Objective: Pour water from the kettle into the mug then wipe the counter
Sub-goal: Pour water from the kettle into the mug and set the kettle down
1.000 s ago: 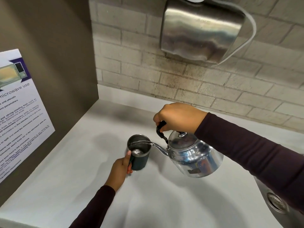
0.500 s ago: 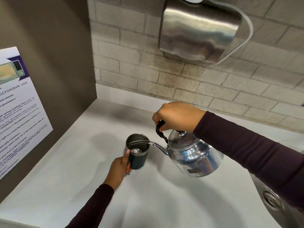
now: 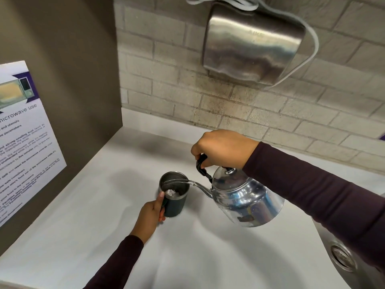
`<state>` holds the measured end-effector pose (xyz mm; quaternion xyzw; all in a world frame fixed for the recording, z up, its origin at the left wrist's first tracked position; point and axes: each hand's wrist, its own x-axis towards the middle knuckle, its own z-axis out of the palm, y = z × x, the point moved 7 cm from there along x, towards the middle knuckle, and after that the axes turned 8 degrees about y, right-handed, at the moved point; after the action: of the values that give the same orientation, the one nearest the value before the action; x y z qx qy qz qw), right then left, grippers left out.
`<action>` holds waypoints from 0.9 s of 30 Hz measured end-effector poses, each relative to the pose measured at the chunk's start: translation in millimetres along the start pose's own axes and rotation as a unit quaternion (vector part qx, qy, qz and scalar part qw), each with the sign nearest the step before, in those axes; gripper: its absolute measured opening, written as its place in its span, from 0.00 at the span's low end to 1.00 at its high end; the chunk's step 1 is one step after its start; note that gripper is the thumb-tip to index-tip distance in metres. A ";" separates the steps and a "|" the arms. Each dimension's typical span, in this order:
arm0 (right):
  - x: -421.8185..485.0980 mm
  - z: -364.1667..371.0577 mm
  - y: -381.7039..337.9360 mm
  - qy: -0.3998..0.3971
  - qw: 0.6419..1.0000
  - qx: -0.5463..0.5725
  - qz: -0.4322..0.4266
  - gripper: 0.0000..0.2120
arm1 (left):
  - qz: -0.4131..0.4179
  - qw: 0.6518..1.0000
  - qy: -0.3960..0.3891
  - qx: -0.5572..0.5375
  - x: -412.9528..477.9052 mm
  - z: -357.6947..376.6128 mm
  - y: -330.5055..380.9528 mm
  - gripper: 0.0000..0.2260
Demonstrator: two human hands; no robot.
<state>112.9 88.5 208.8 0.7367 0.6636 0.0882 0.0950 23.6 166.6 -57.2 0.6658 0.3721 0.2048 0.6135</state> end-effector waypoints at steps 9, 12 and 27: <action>0.3 -2.9 -2.6 0.001 1.000 -0.006 0.000 0.04 | -0.007 1.000 -0.007 0.005 -1.0 -0.2 0.5 0.28; 0.4 -1.8 -3.0 -0.002 1.000 -0.004 0.000 0.04 | -0.009 1.000 -0.009 0.007 -1.1 -1.0 0.3 0.29; -11.4 -1.3 6.1 0.037 0.999 0.013 0.025 0.04 | 0.002 1.000 0.000 -0.003 -2.0 -5.2 5.1 0.28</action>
<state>117.2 76.6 211.6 0.7508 0.6489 0.1088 0.0583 19.7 168.7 -51.0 0.6649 0.3697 0.2071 0.6151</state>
